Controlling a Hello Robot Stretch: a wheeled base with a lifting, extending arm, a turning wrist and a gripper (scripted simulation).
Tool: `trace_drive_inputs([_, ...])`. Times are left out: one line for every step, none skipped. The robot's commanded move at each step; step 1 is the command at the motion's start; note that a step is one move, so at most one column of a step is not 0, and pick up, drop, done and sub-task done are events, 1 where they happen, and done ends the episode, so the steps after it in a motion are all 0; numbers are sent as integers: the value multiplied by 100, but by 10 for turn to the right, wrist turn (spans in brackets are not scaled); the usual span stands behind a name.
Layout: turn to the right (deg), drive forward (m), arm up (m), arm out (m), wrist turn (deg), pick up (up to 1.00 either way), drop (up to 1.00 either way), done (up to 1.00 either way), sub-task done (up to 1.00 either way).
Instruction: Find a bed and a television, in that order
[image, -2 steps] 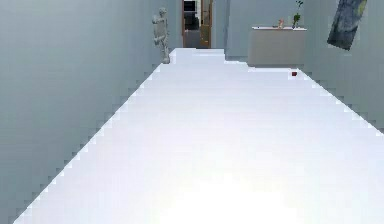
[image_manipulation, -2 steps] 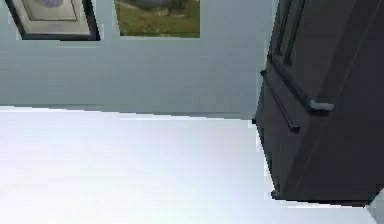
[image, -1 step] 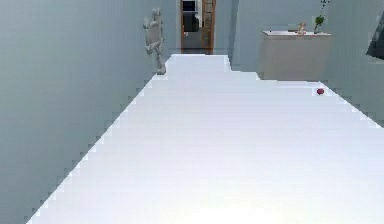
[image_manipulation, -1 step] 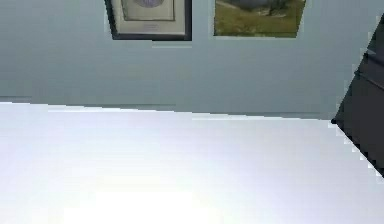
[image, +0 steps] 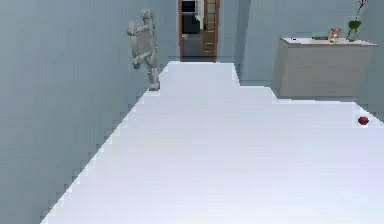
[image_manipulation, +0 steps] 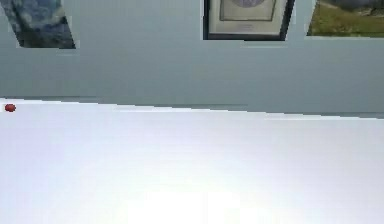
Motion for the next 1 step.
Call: trace_drive_inputs([0, 100, 0, 0, 0, 0, 0, 0, 0])
